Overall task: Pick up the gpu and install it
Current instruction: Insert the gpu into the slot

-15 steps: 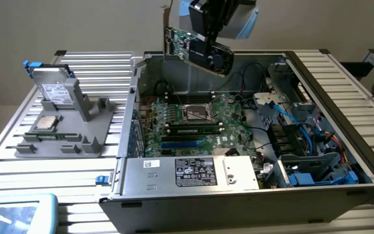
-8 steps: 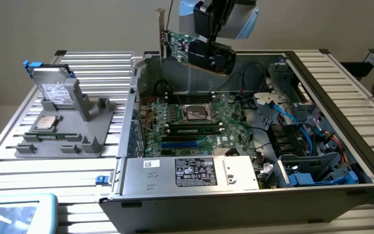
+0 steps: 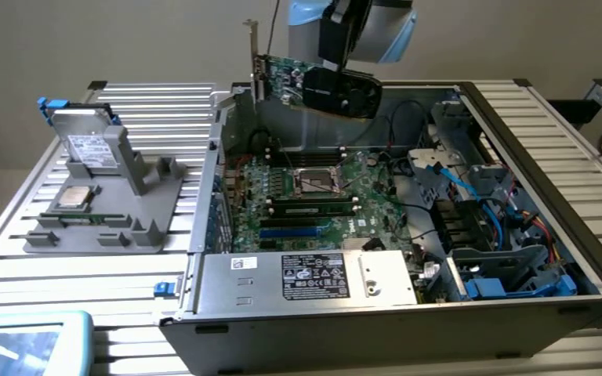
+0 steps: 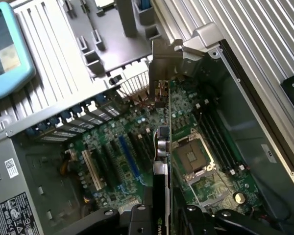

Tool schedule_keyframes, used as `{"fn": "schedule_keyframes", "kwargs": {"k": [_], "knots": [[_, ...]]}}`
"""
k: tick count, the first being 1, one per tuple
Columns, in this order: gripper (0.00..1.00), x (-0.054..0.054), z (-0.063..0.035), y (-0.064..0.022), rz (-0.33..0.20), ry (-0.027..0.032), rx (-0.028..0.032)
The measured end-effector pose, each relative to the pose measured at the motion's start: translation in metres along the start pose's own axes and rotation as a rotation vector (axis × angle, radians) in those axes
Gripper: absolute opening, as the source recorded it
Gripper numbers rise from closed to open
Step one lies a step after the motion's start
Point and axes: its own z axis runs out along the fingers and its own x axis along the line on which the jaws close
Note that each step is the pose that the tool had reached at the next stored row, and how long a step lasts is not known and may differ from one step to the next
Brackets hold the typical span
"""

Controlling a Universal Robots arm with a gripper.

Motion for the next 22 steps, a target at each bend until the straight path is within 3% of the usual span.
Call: {"fn": "schedule_keyframes", "kwargs": {"k": [6,10,13,16,22], "knots": [[0.27,0.0000,0.0005,-0.0001,-0.108,0.0148,0.0084],[0.27,0.0000,0.0009,-0.0002,-0.180,0.0214,0.0130],[0.27,-0.0001,0.0012,-0.0002,-0.235,0.0247,0.0157],[0.27,0.0000,0.0022,-0.0003,-0.282,0.0279,0.0224],[0.27,0.0000,0.0024,-0.0004,-0.293,0.0291,0.0238]]}}
